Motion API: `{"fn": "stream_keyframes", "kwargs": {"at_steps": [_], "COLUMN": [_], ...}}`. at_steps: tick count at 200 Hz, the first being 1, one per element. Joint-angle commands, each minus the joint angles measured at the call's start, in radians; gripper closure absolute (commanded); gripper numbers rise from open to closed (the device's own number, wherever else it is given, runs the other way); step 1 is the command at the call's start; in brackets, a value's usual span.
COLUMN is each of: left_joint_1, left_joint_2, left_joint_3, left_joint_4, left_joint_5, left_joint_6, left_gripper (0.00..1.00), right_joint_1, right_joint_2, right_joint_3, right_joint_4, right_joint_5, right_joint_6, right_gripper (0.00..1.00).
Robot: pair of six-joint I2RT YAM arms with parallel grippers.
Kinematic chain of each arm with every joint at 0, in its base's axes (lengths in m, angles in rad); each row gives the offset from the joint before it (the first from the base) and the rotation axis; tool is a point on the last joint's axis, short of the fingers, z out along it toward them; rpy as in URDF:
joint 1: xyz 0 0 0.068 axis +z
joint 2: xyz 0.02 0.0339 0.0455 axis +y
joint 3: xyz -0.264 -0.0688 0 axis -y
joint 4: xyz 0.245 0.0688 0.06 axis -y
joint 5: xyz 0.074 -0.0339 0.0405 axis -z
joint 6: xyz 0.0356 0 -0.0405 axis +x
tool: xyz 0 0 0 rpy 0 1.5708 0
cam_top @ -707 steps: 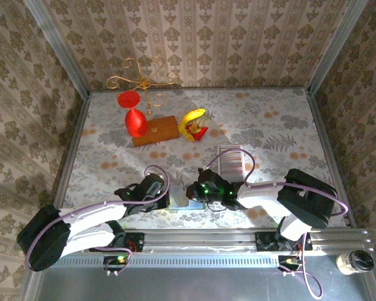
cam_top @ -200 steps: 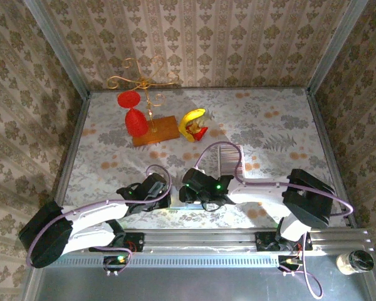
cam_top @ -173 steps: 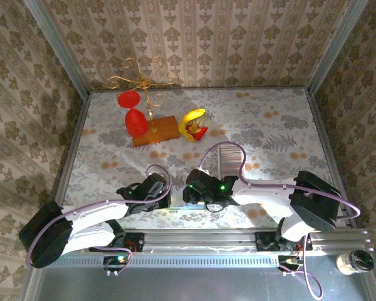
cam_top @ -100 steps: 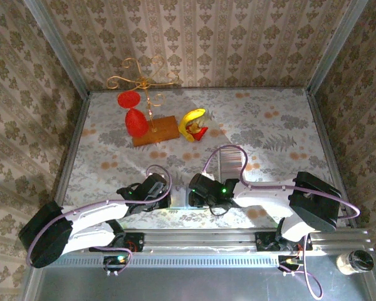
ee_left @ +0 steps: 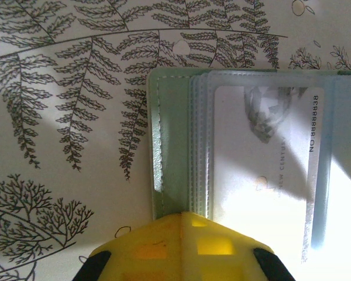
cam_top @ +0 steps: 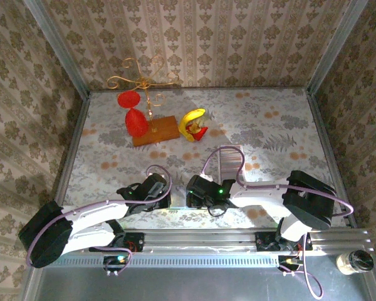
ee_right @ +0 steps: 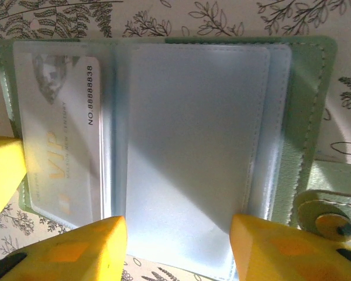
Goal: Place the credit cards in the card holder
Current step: Flip over the card slot in the card holder.
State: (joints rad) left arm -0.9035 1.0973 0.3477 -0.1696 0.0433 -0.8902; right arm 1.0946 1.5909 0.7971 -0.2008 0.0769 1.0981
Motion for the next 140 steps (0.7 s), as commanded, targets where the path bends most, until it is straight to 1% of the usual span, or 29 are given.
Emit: {"fn": "stream_keyframes", "kwargs": {"at_steps": [1,27,60,115,140], "left_joint_1": [-0.013,-0.015,-0.015,-0.017,-0.016], "left_joint_2": [0.018,0.016,0.004,-0.017,-0.019], "left_joint_3": [-0.033,-0.033,-0.036,-0.049,-0.055], "left_joint_4": [-0.034,-0.034,-0.043,-0.031,-0.018], "left_joint_5": [-0.008,-0.008,-0.012,-0.008,-0.002], "left_joint_6": [-0.010,-0.012,-0.013,-0.027,-0.030], "left_gripper": [1.00,1.00,1.00,1.00,1.00], "right_joint_1": [0.012,0.015,0.016,0.018,0.020], "right_joint_2": [0.050,0.083,0.086,0.077,0.070], "right_joint_3": [0.015,0.032,0.028,-0.038,-0.053], "right_joint_4": [-0.001,0.072,0.154,0.378,0.437], "right_joint_5": [0.013,-0.019,-0.024,-0.037,-0.041], "right_joint_6": [0.025,0.041,0.069,0.144,0.164], "right_gripper": [0.47,0.46,0.47,0.48,0.49]}}
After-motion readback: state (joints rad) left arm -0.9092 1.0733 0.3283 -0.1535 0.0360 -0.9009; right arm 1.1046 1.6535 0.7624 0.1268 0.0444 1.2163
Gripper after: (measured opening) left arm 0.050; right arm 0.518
